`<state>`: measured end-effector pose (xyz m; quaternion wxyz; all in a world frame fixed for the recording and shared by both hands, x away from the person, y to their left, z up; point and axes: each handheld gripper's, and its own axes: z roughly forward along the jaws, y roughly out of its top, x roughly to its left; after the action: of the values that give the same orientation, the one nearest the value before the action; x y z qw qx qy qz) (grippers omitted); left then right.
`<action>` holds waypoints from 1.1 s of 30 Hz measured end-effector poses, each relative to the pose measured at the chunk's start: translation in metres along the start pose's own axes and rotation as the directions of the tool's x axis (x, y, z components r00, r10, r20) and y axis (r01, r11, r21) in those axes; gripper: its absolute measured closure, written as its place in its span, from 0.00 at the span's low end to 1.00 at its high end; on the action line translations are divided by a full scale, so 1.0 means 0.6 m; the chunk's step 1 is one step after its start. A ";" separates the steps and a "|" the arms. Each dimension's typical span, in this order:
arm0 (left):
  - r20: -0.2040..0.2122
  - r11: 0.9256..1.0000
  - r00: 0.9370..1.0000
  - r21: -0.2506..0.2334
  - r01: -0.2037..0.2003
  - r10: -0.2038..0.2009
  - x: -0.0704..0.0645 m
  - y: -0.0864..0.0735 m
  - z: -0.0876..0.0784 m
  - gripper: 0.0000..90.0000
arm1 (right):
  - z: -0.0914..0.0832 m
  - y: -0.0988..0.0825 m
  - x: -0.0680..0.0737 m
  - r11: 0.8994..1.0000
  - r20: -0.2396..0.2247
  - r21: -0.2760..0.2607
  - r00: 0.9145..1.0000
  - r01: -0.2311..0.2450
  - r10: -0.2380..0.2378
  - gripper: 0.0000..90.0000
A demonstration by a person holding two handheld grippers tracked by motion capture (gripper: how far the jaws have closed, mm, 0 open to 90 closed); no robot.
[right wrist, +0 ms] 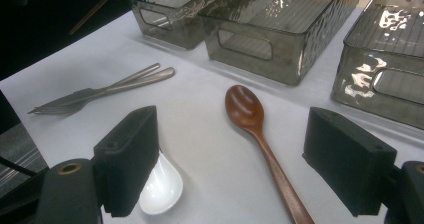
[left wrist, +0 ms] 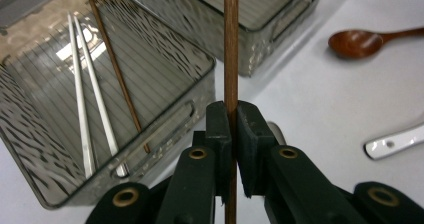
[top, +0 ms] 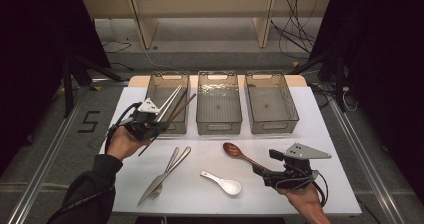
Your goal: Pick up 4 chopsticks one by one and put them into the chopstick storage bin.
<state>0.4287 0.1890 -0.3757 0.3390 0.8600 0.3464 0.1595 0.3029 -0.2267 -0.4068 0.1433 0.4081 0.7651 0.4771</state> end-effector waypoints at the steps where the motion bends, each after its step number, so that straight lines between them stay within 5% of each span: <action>1: -0.002 1.000 1.000 -0.004 0.003 -0.003 0.002 0.004 0.001 0.94 | 0.000 0.000 0.000 1.000 0.000 -0.001 1.000 0.002 -0.002 0.25; 24: -0.090 0.996 0.995 -0.077 0.041 -0.048 0.071 0.088 0.021 0.94 | 0.001 0.000 -0.001 1.000 -0.007 0.003 1.000 0.000 0.000 0.25; 33: -0.113 0.995 0.991 -0.076 0.058 -0.066 0.096 0.099 0.037 0.94 | 0.000 -0.001 -0.001 1.000 -0.008 -0.002 1.000 -0.005 0.005 0.25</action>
<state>0.5100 0.1878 -0.3481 0.3542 0.8252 0.3861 0.2108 0.3032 -0.2276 -0.4071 0.1394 0.4080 0.7641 0.4798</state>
